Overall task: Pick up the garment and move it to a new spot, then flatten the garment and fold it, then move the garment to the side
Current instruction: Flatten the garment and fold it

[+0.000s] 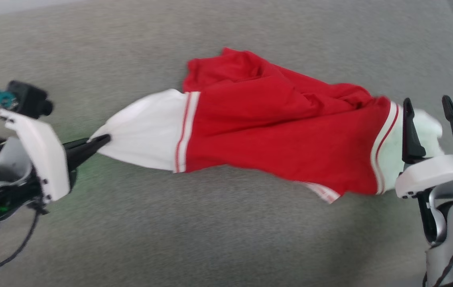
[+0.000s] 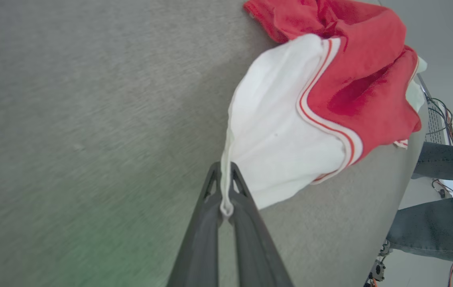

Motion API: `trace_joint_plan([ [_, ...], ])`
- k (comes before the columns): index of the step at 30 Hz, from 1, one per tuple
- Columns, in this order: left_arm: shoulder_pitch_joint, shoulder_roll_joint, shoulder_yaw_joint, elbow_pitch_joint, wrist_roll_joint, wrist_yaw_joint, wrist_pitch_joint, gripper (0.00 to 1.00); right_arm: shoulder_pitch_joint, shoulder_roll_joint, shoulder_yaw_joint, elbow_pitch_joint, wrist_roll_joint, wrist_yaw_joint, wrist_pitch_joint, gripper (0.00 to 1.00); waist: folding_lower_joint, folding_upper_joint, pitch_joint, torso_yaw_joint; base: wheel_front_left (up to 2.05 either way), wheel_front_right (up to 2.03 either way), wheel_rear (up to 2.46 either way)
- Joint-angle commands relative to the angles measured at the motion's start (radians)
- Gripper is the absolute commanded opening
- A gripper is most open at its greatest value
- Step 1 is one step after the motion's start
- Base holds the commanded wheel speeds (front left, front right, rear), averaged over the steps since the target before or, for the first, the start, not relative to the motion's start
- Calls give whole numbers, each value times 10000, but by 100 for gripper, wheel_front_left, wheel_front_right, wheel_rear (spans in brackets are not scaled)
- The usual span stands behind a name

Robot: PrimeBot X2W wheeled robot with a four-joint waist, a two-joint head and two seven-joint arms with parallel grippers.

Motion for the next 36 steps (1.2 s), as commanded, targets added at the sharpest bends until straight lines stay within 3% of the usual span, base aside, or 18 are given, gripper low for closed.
trace_joint_plan([
  [1, 203, 154, 57, 33, -120, 25, -115, 0, -128, 1, 78, -108, -69, -21, 99, 100, 0, 0, -300, 630, 0, 0, 0],
  [5, 642, 660, 144, 566, -527, 25, -436, 0, -153, 1, 393, -346, -306, -21, 440, 100, 0, 0, -484, 1122, 0, 0, 0],
  [10, 1166, 792, -54, 1615, -775, 25, -487, 0, -60, 0, 774, -528, -523, -21, 823, 100, 0, 0, -682, 1482, 0, 0, 0],
  [17, 1507, 270, -85, 2623, -823, 25, -1103, 0, 19, 0, 1268, -896, -845, -21, 1284, 100, 0, 0, -831, 1687, 0, 0, 0],
  [18, 1481, 215, -124, 2665, -680, 25, -1308, 5, 45, 3, 1411, -949, -861, -21, 1354, 100, 0, 0, -866, 1700, 0, 0, 0],
  [19, 1505, 136, -139, 2734, -610, 25, -1516, 17, 75, 3, 1462, -962, -829, -21, 1435, 100, 0, 0, -901, 1711, 0, 0, 0],
  [20, 1593, -32, -204, 2784, -360, 25, -1952, 54, 116, -3, 1725, -1002, -787, -21, 1597, 100, 0, 0, -978, 1723, 0, 0, 0],
  [21, 1654, -82, -244, 2829, -217, 25, -2225, 100, 158, 4, 1866, -1029, -805, -21, 1669, 100, 0, 0, -1016, 1717, 0, 0, 0],
  [27, 2179, -353, -383, 3288, 440, 25, -4067, 100, 522, -660, 3152, -1149, -306, -21, 2602, 100, 0, 0, -1273, 1732, 0, 0, 0],
  [30, 2541, -561, -292, 3626, 722, 26, -5248, 100, 898, -1632, 4162, -1445, 405, -22, 3550, 100, 0, 0, -1365, 1802, 0, 0, 0],
  [33, 2833, -822, 50, 3808, 1264, 214, -5749, 100, 1286, -2780, 5081, -2077, 1358, -24, 4670, 100, 0, 0, -1378, 1908, 0, 0, 0],
  [36, 3190, -1203, 1494, 3561, 2107, 531, -5802, 100, 1758, -3879, 5801, -2893, 2412, -21, 5891, 100, 0, 0, -1331, 2095, 0, 0, 0],
])
